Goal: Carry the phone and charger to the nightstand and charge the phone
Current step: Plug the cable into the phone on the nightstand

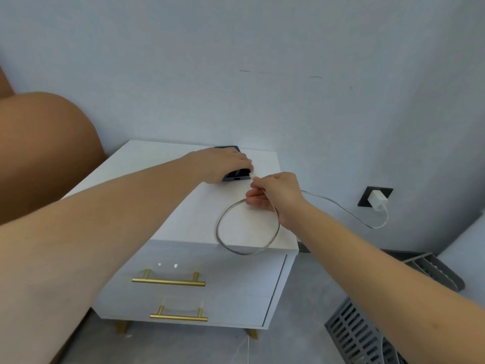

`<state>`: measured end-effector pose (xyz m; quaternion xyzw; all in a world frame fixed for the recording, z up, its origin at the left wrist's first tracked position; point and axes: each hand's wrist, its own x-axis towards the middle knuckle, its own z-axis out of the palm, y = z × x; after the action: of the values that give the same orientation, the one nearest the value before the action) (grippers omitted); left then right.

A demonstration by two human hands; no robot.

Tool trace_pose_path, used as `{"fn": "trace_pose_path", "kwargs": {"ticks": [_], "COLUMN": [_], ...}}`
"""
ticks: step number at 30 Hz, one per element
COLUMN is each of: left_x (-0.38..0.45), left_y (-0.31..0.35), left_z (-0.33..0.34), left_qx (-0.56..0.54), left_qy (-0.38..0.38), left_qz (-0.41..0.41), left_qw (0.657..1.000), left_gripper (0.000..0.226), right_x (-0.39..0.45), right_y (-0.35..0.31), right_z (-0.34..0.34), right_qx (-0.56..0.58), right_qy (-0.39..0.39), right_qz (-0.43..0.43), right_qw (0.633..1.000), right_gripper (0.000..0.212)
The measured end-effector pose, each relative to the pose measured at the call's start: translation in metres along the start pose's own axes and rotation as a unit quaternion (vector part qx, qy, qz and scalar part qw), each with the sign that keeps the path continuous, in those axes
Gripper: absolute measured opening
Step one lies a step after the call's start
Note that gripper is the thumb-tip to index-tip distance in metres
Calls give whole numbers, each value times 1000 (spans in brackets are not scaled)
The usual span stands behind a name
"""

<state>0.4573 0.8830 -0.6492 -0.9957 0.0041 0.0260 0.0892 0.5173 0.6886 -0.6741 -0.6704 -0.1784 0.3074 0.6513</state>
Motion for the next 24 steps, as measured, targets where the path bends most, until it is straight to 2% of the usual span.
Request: {"fn": "trace_pose_path", "kwargs": {"ticks": [4, 12, 24], "left_x": [0, 0, -3], "left_y": [-5, 1, 14], "left_z": [-4, -19, -33], "left_qx": [-18, -102, -97], "left_qy": [4, 18, 13], "left_qz": [12, 10, -9], "left_qw": [1000, 995, 995], "left_gripper": [51, 59, 64], "right_x": [6, 6, 1], "right_y": [4, 6, 5], "right_z": [3, 4, 2], "right_qx": [-6, -33, -43], "right_qy": [14, 33, 33], "right_qz": [-2, -9, -22], "right_qw": [1000, 999, 998], "right_gripper": [23, 18, 14]}}
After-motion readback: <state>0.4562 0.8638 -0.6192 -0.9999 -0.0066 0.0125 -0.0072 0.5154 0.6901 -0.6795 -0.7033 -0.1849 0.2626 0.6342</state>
